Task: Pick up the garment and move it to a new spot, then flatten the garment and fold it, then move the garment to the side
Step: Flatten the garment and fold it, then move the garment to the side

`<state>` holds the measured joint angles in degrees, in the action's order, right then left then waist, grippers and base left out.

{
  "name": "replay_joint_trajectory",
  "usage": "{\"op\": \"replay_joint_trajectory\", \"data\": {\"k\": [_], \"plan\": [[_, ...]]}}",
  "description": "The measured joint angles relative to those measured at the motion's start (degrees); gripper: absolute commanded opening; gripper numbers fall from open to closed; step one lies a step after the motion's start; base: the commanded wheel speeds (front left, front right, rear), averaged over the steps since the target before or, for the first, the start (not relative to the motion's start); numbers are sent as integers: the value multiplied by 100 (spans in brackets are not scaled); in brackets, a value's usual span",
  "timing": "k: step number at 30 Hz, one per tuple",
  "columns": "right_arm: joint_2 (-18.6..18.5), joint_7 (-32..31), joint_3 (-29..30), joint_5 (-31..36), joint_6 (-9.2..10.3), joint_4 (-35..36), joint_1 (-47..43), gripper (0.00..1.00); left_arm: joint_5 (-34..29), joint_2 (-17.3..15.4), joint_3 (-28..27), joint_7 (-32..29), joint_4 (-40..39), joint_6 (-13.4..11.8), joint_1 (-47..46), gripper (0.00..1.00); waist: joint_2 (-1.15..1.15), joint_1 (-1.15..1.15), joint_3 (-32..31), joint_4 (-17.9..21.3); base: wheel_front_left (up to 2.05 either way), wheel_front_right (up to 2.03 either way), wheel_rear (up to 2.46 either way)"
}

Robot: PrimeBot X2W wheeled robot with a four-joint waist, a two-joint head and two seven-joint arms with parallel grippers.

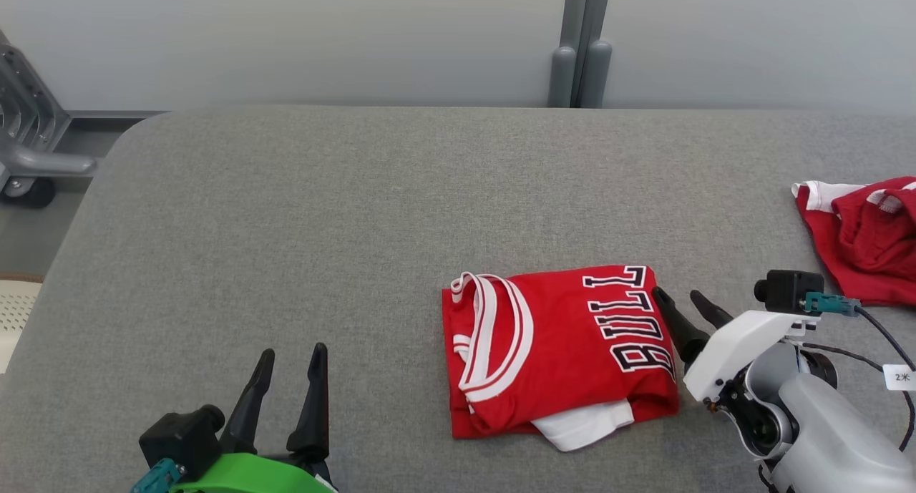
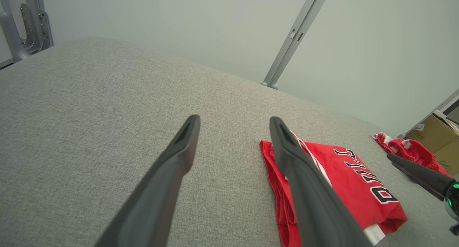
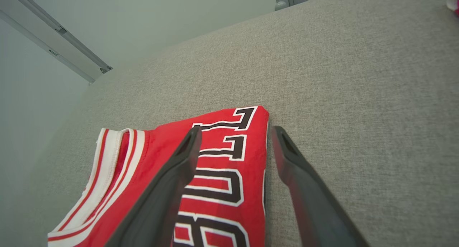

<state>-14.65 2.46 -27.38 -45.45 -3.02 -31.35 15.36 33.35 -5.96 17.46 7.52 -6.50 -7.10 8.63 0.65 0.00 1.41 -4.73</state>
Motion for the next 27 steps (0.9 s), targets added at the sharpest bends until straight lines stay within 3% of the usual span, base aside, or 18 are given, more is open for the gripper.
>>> {"op": "replay_joint_trajectory", "data": {"k": [10, 25, 26, 27], "plan": [[25, -521, 248, -678, -119, -325, -124, 100, -35, 5, 40, -42, -18, 0, -1, 100, 0, 0, 139, -202, 0, 0, 0], [172, -907, 380, -1054, -219, -668, 1, 100, -60, 9, -33, -43, -23, 0, -2, 100, 0, 0, 275, -344, 0, 0, 0], [191, -909, 369, -1053, -252, -683, 26, 78, -73, 9, -33, -43, -23, 0, -2, 100, 0, 0, 283, -345, 0, 0, 0], [199, -916, 356, -1054, -252, -699, 55, 42, -89, 9, -33, -43, -24, 0, -2, 100, 0, 0, 290, -347, 0, 0, 0]]}}
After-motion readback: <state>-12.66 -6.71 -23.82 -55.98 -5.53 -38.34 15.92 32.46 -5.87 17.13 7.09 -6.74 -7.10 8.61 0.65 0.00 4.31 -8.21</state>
